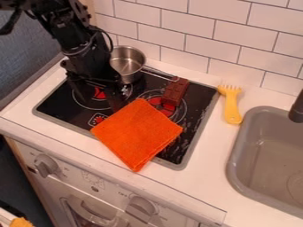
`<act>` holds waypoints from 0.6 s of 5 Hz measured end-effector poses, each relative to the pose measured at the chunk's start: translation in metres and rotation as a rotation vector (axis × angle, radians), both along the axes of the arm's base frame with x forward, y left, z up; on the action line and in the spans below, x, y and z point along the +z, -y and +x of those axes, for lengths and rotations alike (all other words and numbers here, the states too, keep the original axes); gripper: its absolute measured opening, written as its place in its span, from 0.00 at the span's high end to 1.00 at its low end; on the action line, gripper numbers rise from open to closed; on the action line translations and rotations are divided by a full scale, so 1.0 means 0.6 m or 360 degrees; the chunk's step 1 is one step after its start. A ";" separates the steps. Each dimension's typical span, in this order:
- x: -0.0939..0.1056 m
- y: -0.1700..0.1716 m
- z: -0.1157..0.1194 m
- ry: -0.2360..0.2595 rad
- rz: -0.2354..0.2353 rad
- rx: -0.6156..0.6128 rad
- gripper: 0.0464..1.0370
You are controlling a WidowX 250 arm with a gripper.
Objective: Put the brown object on the orange cloth
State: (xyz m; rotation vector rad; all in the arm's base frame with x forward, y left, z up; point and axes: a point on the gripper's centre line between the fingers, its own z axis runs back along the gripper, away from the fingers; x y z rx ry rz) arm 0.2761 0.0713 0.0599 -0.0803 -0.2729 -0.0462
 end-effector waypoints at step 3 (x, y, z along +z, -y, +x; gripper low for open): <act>-0.031 0.105 0.033 -0.0014 0.0056 -0.0254 0.04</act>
